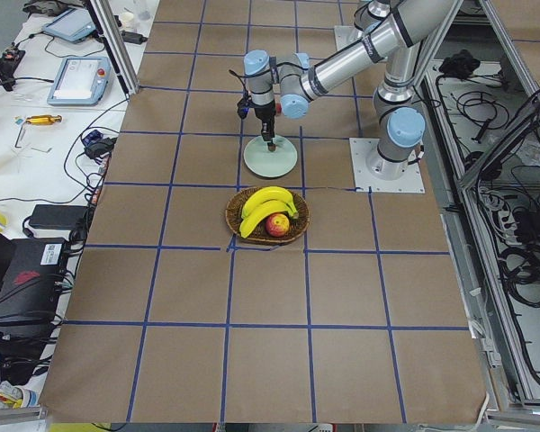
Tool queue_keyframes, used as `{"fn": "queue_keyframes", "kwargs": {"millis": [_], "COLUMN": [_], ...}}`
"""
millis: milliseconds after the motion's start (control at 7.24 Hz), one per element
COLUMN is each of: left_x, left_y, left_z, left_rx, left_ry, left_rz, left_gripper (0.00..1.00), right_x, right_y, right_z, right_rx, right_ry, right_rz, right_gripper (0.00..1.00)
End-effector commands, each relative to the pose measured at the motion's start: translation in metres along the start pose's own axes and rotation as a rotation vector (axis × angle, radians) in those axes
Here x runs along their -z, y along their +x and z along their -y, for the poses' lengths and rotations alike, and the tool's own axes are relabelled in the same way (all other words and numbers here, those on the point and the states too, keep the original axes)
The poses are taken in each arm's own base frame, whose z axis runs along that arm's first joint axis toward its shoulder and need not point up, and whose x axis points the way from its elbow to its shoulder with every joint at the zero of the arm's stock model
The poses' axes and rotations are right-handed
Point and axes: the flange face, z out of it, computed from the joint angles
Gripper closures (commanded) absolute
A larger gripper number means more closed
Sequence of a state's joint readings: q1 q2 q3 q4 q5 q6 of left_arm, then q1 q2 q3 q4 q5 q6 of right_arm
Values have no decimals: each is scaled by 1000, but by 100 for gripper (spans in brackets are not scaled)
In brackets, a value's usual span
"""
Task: Collect all strawberries into plate
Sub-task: 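Lower the strawberry onto the plate and open the left gripper, then grasp the next strawberry with the left gripper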
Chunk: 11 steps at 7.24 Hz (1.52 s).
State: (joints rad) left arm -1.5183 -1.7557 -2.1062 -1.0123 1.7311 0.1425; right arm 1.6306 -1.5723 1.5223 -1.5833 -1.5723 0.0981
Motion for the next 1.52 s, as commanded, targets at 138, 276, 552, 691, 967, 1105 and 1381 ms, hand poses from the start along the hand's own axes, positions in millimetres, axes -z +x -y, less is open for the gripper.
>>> {"fn": "queue_keyframes", "kwargs": {"millis": [138,276,552,691,967,1105,1381], "left_x": [29,39,22,8,-6,-7,-9], "left_y": [71,118,181,191,193,193,193], "left_z": [11,6,-10,-13,-12,-10,-9], "left_rx": [178,176,197,196,205,205,205], "left_ry": [69,82,66,45,44,49,47], "left_rz": [-164,-161,-155,-143,-143,-143,-133], "left_gripper": [1,3,11,12,37,55,81], "right_x": [0,-1,-1,-1,-1,-1,-1], "right_y": [0,0,0,0,0,0,0], "right_z": [0,0,0,0,0,0,0], "right_rx": [0,0,0,0,0,0,0], "right_ry": [-1,-3,-3,-3,-3,-4,-4], "right_rz": [-2,0,0,0,0,0,0], "right_gripper": [0,0,0,0,0,0,0]}}
